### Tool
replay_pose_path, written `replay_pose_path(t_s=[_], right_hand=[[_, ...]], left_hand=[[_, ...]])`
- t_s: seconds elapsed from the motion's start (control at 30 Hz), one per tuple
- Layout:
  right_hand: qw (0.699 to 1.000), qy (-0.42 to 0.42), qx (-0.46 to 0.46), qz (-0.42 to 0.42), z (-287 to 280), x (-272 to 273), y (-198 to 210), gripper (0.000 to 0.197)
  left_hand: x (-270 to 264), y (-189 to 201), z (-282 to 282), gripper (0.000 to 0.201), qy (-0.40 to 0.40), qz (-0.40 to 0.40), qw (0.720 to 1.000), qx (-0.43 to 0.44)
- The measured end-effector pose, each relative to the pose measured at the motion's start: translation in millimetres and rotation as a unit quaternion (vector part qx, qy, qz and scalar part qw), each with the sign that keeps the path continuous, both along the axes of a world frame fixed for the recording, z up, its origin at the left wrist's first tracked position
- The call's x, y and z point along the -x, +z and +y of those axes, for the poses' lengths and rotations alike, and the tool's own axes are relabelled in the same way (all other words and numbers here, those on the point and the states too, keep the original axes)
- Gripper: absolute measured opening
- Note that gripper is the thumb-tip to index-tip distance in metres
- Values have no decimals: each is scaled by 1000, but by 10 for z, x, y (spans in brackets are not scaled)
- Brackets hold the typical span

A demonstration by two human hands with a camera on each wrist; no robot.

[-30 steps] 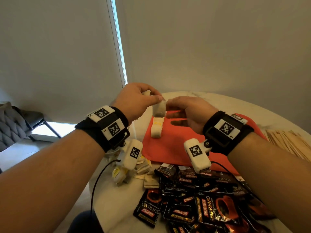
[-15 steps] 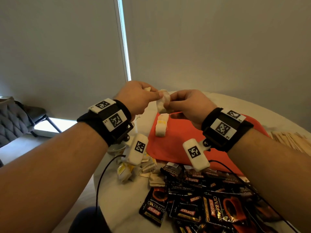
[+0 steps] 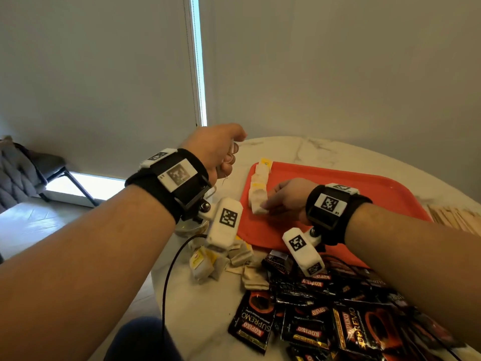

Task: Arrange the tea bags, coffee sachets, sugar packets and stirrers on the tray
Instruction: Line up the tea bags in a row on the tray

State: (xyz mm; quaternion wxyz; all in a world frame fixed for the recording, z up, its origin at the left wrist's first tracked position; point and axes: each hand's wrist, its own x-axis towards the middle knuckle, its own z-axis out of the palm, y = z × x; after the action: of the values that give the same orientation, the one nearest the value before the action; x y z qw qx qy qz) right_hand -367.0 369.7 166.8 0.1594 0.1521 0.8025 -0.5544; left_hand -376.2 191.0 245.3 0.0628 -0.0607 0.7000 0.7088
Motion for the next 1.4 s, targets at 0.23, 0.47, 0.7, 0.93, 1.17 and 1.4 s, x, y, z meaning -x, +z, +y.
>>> replay_pose_path(t_s=[0.23, 0.47, 0.7, 0.93, 1.17, 1.4], right_hand=[[1000, -23, 5, -3, -117, 60, -42, 14], [999, -48, -7, 0, -100, 5, 30, 15], [997, -65, 34, -6, -94, -50, 22, 23], [991, -53, 62, 105, -28, -142, 259, 12], [945, 46, 9, 324, 29, -514, 646, 14], [932, 29, -59, 357, 24, -562, 529, 23]], left_hand=[[49, -79, -69, 12, -2, -17, 1000, -11], [79, -114, -64, 12, -10, -31, 999, -17], [45, -156, -23, 18, -29, -48, 997, -56], [-103, -142, 60, 30, -15, -113, 975, -192], [-325, -143, 306, 41, 0, -125, 938, -324], [-460, -207, 560, 38, -14, -49, 940, -338]])
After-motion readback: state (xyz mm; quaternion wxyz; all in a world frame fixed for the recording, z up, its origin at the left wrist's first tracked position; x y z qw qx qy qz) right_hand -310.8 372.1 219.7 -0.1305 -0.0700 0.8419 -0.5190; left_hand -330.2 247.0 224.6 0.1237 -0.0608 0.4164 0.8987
